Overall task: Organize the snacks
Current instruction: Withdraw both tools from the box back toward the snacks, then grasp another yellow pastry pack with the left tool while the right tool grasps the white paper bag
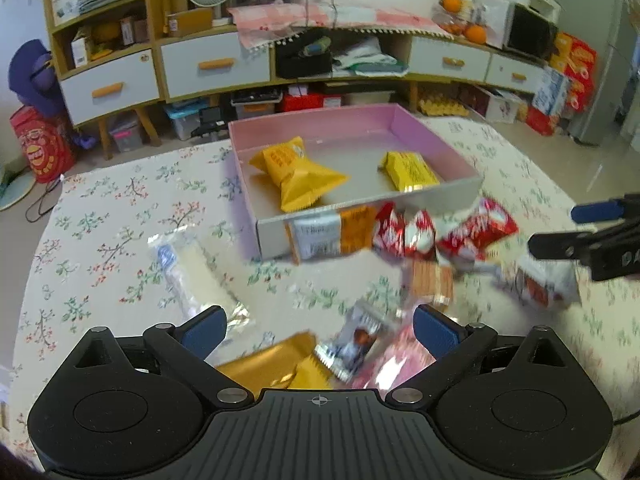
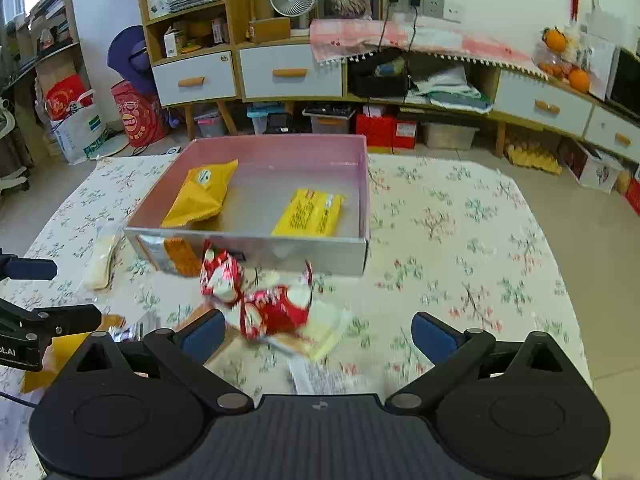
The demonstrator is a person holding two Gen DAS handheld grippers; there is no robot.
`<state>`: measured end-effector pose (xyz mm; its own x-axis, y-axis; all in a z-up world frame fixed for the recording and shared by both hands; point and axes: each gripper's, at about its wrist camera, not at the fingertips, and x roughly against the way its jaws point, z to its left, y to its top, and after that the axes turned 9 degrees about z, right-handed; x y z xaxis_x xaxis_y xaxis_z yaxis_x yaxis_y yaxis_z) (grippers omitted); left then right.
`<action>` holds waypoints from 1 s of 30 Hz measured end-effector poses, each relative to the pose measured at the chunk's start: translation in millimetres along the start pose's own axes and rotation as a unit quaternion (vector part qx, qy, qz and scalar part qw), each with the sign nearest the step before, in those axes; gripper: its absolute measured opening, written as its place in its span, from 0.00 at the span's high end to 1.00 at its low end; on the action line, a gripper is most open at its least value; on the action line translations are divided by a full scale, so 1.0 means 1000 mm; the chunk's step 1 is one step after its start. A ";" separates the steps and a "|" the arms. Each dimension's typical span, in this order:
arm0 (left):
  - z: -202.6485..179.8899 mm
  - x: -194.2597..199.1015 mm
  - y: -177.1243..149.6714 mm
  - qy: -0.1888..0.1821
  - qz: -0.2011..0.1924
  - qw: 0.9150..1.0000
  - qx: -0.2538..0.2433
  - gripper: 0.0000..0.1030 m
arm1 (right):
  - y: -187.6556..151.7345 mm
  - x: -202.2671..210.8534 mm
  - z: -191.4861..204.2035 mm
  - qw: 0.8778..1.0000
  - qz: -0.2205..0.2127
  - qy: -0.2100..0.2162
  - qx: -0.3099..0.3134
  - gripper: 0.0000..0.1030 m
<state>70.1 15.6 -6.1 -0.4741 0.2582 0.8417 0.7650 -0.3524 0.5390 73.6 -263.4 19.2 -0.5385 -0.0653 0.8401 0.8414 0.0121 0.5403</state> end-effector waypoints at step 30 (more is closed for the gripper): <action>0.037 -0.007 -0.057 -0.092 0.066 0.983 -0.144 0.04 | -0.067 -0.004 0.093 0.969 0.050 0.166 0.176 0.23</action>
<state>46.3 67.2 -43.5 -0.2713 0.3417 0.8998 0.6465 -0.6279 0.4334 15.2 -171.0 -15.7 -0.3615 -0.3629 0.8589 0.7892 0.3714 0.4891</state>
